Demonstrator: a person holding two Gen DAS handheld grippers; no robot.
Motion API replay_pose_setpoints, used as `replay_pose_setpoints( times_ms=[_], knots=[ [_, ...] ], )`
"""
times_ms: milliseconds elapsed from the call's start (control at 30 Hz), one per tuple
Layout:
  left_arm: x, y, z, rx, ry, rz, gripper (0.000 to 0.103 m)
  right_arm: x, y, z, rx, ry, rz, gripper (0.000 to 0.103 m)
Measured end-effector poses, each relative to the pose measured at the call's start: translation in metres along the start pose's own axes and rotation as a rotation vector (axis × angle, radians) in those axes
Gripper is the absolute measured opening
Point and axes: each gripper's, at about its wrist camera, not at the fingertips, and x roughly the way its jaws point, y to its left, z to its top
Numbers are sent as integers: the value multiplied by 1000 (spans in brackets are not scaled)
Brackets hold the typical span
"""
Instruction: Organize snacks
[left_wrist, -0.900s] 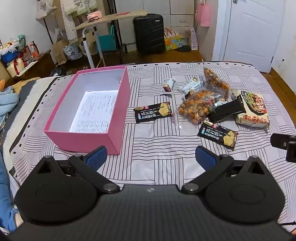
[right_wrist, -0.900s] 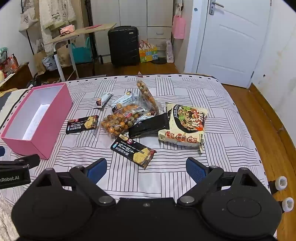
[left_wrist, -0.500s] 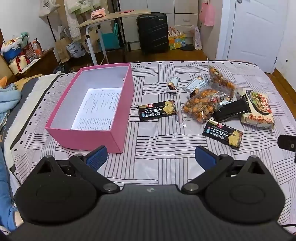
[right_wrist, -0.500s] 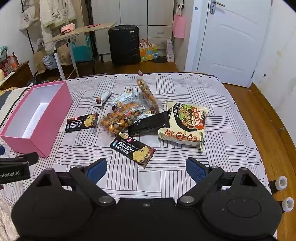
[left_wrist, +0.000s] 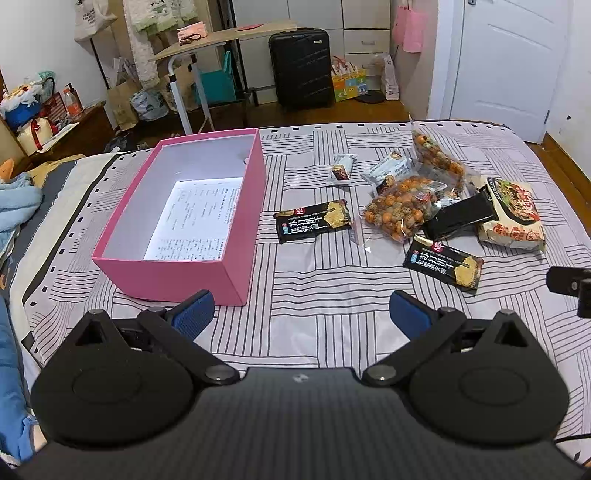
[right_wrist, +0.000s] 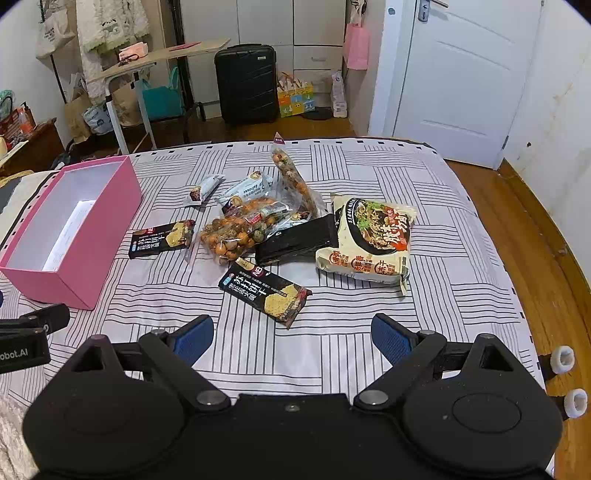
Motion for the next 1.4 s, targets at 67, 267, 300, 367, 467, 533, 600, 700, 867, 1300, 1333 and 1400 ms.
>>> replay_pose_setpoints(
  times_ms=[67, 267, 300, 367, 467, 533, 600, 700, 867, 1300, 1333, 1400],
  knots=[
    [-2, -1, -1, 1, -2, -2, 103, -1, -1, 0, -2, -7, 1, 95],
    [-4, -1, -2, 3, -2, -1, 103, -2, -3, 1, -13, -18, -13, 95],
    [-5, -2, -2, 2, -2, -2, 103, -1, -3, 1, -12, -17, -13, 95],
    [-4, -2, -2, 5, 0, -6, 103, -1, -3, 0, -13, -15, -9, 95],
    [-6, -3, -3, 8, -2, -7, 103, 0, -1, -1, -21, -10, -8, 95],
    [-6, -4, -3, 7, 0, -7, 103, 0, 0, -2, -25, -9, -9, 95],
    [-6, -3, -4, 2, 6, -10, 103, 1, 1, -1, -25, -7, -8, 95],
    [-6, -1, -5, -8, 13, -13, 103, 2, 2, -2, -30, -4, -7, 95],
    [-4, 3, -5, -23, 20, -13, 103, 3, 4, -3, -38, 2, -7, 95],
    [-4, 7, -6, -31, 23, -13, 103, 2, 5, -3, -50, 3, -10, 95],
    [-3, 6, -6, -31, 24, -14, 103, 2, 4, -3, -50, 3, -10, 95],
    [-3, 7, -6, -31, 24, -13, 103, 2, 4, -3, -50, 4, -10, 95]
  ],
)
